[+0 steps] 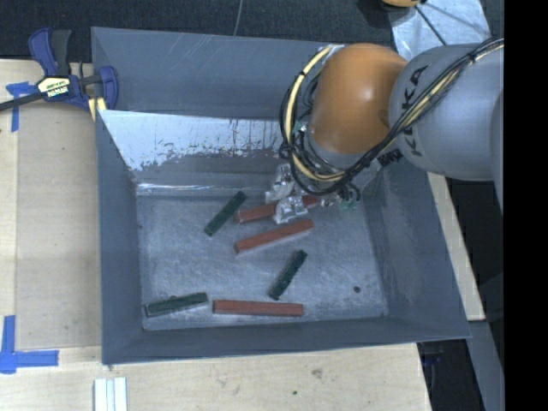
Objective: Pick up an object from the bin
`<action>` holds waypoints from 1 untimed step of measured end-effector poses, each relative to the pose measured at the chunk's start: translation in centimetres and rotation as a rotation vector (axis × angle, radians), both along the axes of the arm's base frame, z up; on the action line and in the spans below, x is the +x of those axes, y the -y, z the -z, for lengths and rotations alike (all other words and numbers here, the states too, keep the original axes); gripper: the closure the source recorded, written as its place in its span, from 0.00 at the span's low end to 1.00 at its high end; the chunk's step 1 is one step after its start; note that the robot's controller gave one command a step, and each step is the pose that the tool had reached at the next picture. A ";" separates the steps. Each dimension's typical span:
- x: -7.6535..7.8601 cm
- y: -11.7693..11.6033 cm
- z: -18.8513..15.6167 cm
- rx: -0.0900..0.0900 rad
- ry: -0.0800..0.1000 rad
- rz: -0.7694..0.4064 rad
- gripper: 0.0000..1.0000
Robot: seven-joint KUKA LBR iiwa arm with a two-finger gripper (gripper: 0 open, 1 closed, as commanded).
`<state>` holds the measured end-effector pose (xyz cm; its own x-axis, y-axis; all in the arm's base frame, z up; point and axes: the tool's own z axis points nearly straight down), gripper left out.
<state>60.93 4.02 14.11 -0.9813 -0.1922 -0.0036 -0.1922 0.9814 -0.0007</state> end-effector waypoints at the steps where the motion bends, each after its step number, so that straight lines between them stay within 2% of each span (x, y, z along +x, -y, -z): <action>1: 0.1 0.0 -0.7 0.000 0.003 0.000 1.00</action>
Offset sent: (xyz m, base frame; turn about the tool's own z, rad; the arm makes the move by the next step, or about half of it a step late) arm -0.0001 0.0000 0.0195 0.0000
